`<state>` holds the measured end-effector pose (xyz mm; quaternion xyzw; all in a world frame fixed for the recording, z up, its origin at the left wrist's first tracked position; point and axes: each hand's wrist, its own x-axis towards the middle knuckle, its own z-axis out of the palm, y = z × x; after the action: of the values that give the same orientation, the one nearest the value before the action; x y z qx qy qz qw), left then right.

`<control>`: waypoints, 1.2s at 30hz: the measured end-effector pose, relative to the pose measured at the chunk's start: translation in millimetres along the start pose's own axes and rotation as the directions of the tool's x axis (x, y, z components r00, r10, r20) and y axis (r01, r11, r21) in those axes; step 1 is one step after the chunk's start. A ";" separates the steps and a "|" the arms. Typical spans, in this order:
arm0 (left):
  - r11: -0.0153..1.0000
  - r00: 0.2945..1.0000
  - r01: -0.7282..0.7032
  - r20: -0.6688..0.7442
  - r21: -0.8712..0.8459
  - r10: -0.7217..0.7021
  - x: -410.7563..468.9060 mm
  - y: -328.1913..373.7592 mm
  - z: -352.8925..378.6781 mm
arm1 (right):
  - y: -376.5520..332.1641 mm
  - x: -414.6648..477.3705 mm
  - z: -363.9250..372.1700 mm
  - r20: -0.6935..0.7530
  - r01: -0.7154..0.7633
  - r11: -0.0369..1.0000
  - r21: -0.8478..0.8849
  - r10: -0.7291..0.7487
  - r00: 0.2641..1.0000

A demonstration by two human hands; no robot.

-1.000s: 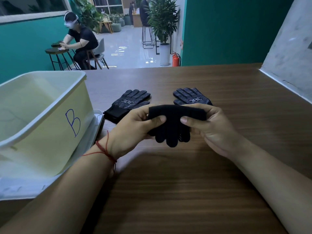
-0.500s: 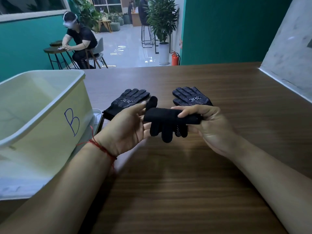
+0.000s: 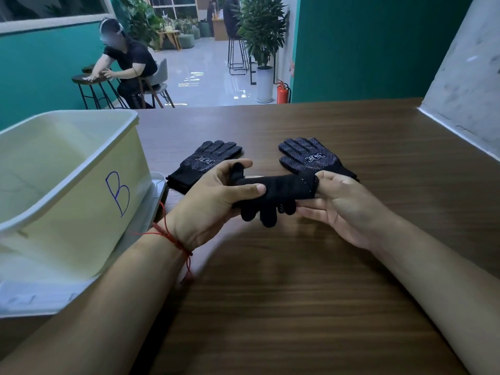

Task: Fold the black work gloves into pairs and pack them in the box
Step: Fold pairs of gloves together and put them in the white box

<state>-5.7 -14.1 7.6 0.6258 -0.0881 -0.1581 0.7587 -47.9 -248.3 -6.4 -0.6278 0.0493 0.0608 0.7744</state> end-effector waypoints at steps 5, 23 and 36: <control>0.999 1.000 -0.021 0.009 0.035 0.020 2.4 -3.2 -2.8 | 0.5 0.9 10.0 -0.022 0.039 0.996 0.082 -0.037 0.999; 0.995 0.996 -0.044 0.082 0.091 0.036 -2.8 -5.2 2.0 | 1.1 -6.8 15.2 -0.108 0.345 0.938 0.029 -0.340 0.934; 0.802 0.898 -0.361 -0.054 0.476 0.436 -41.5 28.1 8.2 | -7.0 -26.4 49.2 -0.105 0.443 0.896 0.035 -0.438 0.893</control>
<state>-43.6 -2.5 39.4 0.7632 -0.1908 0.0816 0.6119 -72.9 -202.3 14.5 -0.6020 -0.0557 -0.1474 0.7828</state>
